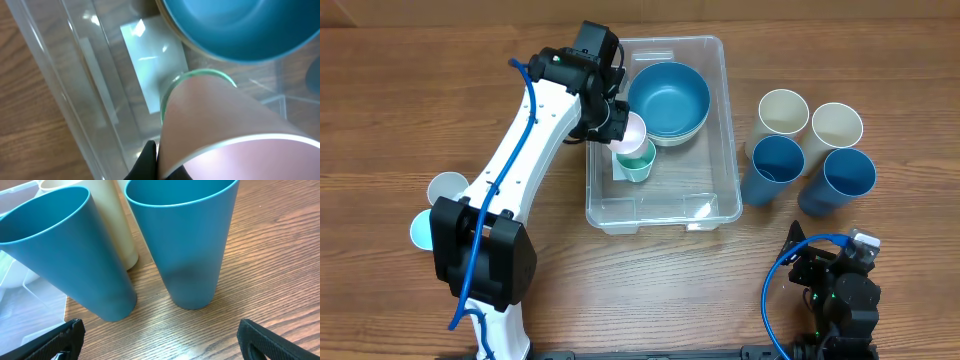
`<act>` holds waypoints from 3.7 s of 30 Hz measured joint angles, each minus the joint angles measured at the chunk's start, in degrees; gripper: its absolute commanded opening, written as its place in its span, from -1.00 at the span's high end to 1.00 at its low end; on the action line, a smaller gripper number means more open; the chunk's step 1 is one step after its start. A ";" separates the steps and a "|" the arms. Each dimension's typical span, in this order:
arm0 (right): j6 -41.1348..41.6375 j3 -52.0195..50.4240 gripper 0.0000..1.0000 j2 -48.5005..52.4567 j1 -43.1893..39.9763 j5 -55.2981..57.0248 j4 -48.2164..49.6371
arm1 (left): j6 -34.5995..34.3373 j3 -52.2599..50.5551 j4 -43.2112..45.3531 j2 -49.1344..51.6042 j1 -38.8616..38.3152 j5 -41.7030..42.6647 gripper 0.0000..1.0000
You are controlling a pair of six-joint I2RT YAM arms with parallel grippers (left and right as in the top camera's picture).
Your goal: Pack container
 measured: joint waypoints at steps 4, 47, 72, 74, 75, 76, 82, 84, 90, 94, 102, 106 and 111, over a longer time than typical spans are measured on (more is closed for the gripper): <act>0.02 0.00 -1.00 0.00 0.00 0.02 0.00 | 0.02 0.04 -1.33 0.00 -1.40 -0.13 0.89; -0.02 0.00 -1.00 0.00 0.00 0.00 -0.02 | -1.53 3.76 -0.17 1.31 -13.64 1.62 0.92; 0.00 0.00 -1.00 0.00 0.00 0.00 0.00 | -3.21 2.67 -0.37 13.40 -15.82 -10.14 0.92; 0.00 0.00 -1.00 0.00 0.00 0.02 0.00 | -3.21 2.64 -0.42 13.40 -15.82 -11.06 0.91; 0.00 0.00 -1.00 0.00 0.00 0.02 -0.02 | -3.21 2.67 -0.55 13.40 -15.82 -11.50 0.91; 0.02 0.00 -1.00 0.00 0.00 0.00 0.00 | -3.21 2.64 -0.61 13.40 -15.82 -11.89 0.91; 0.00 0.00 -1.00 0.00 0.00 0.02 -0.02 | -3.21 2.64 -1.22 13.40 -15.82 -14.21 0.90; 0.02 0.00 -1.00 0.00 0.00 0.00 -0.02 | -3.21 2.64 -1.62 13.40 -15.82 -14.84 0.90; 0.02 0.00 -1.00 0.00 0.00 0.00 0.00 | -3.26 2.64 -1.88 13.40 -15.82 -16.44 0.90; 0.02 0.00 -1.00 0.00 0.00 0.00 0.00 | -3.32 2.64 -2.01 13.40 -15.82 -17.51 0.90; 0.00 0.00 -1.00 0.00 0.00 0.02 -0.02 | -4.52 2.64 -2.10 13.40 -15.82 -18.71 0.88; 0.00 0.00 -1.00 0.00 0.00 0.00 0.00 | -4.55 2.43 -2.01 13.40 -15.82 -18.75 0.88; 0.00 0.00 -1.00 0.00 0.00 -0.02 -0.02 | -4.52 1.18 -1.51 13.51 -15.82 -18.47 0.88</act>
